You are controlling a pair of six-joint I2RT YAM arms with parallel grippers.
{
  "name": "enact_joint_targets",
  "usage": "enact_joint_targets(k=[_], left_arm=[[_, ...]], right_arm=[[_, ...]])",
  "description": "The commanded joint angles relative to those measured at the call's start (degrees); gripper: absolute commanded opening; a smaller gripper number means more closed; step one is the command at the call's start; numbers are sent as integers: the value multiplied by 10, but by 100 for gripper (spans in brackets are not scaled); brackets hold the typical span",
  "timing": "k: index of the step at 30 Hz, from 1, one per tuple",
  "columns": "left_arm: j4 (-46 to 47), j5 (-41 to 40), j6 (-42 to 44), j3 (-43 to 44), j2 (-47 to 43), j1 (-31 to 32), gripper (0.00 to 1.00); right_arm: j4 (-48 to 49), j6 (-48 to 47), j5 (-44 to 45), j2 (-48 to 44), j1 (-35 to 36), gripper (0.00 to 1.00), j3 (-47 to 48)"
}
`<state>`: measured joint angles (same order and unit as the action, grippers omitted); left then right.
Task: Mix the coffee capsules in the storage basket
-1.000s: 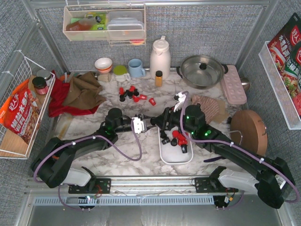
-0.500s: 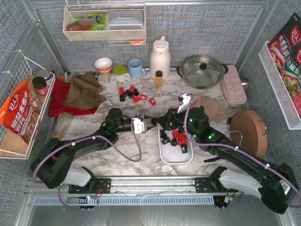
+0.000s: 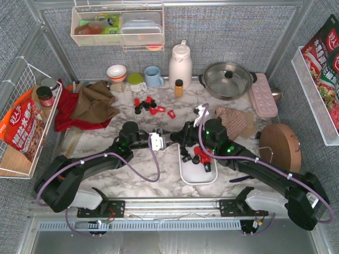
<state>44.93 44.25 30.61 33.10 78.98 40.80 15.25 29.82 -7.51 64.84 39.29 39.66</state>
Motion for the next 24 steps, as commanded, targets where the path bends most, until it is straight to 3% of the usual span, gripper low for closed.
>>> enact_joint_targets(k=[1,4,5,7,8,13,15,20,24], left_arm=[[16,6,4,5,-4,1,46],[16,-3,0,4,-4,2,57],[16,-7,-5,5,-4,2,65],[16,-16,-15,7,-4,2,96],[15,-19,-19,8,-4,2,99],[12,-56,-34,10,-8,2,99],[16,-109,-64,9,-12,2,99],[8,-339,-156,42,9,-5,99],[-70,-493,-251,107,54,-32,99]], right_arm=[[24,9,-12,-2,1,36,-2],[19,9,-7,-6,1,27,-4],[19,8,-5,-7,1,25,-5],[15,8,4,-11,1,20,-8],[13,7,10,-14,2,19,-9],[-50,-31,71,-40,1,16,-7],[-107,-62,122,-51,1,17,-1],[-208,-120,235,-56,1,37,-5],[-217,-133,246,-46,1,50,-19]])
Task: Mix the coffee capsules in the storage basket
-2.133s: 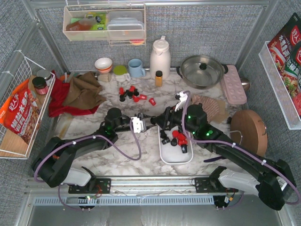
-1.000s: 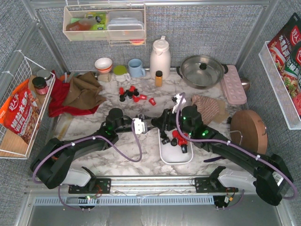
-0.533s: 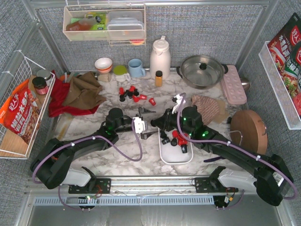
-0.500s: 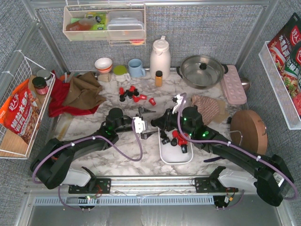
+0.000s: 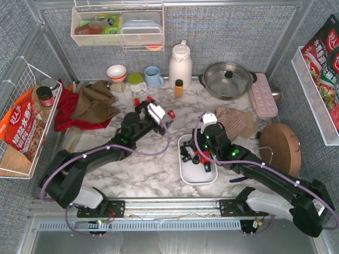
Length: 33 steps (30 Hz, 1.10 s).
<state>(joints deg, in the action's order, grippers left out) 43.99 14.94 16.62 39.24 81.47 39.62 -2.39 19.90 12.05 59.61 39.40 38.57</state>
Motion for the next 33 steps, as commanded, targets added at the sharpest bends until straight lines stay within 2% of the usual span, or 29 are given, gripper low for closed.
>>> enact_joint_targets(k=[1,6,11,14,18,21,26,31,33], left_arm=[[-83,-215,-131,63,50,-31,99],[-183,-234,-206,152,130,-89,99],[-297,-222,-236,245,216,-149,99],[-335,-187,-257,285,256,-195,99],[-337,-130,-264,300,280,-250,81],[-334,-120,-253,300,290,-265,75],[-334,-94,-252,313,307,-267,74],[-353,-122,-242,358,342,-251,74],[-376,-141,-232,385,364,-241,70]], right_arm=[[-38,-36,45,10,1,54,-10],[-15,-51,19,35,-1,62,-11],[36,-70,1,46,-3,63,-33],[61,-74,-9,56,-4,63,-47],[78,-80,-17,69,-7,63,-54],[76,-84,-27,74,-10,63,-51],[77,-91,-32,68,-14,63,-54],[76,-90,-44,69,-19,63,-54],[76,-90,-47,65,-20,63,-55]])
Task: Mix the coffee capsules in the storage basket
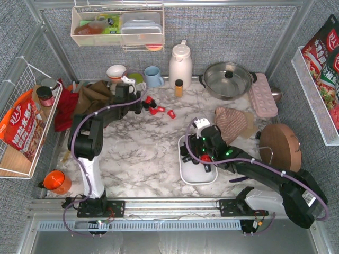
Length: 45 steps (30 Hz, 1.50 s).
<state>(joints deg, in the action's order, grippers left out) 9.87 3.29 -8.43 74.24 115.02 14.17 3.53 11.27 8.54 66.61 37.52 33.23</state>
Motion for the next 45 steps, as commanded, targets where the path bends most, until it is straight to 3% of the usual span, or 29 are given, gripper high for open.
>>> enact_joint_targets(k=[1,4,10,19,24,27,31,34,38,41,45], left_arm=[[-44,-34,22,46,37,20,68],[-65,-58,17,63,55,26,59],[-85,-108,32,66,53,32,52],[-103,-133,35,72,51,49,34],[-95,-106,28,60,-2,55,31],[-42,-34,44,16,-68,66,31],[114,122,81,-95,-167,80,32],[263,284,106,-186,-220,85,32],[457,492,209,-295,-246,93,32],[549,556,251,-354,-245,100,32],[557,600,253,-351,-242,109,31]], right_arm=[[17,-4,-12,-6,-2,63,-3],[19,-4,-12,-9,-3,63,-6],[21,-1,-17,-6,-6,63,-6],[19,4,-20,-8,-8,63,-7],[7,16,-20,-38,-9,63,-8],[-5,19,-20,-64,-8,63,-6],[-15,15,-24,-96,-8,63,-2],[4,3,-43,-114,-9,63,-8],[3,9,-64,-129,-9,63,2],[-14,21,-68,-133,-9,63,22],[-16,38,-71,-133,-9,63,34]])
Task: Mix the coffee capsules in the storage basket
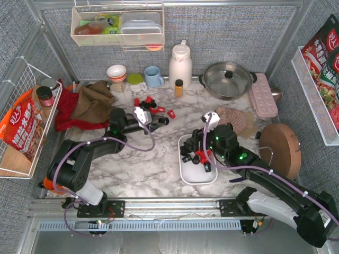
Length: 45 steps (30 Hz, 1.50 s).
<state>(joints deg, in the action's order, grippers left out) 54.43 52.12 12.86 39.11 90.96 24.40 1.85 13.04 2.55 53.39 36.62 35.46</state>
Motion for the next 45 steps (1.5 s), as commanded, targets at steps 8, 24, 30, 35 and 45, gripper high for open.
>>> enact_joint_targets(k=[8,24,30,35,45], left_arm=[[79,120,111,-11,-13,47,30],[0,103,186,-4,-18,86,26],[-25,101,205,0,-20,92,25],[-48,99,225,4,-21,99,25],[-97,87,259,11,-21,108,25]], right_arm=[[42,101,-34,15,0,71,34],[123,185,-87,95,0,91,54],[141,196,-79,122,0,90,51],[153,211,-72,136,0,85,51],[158,234,-80,156,1,61,47]])
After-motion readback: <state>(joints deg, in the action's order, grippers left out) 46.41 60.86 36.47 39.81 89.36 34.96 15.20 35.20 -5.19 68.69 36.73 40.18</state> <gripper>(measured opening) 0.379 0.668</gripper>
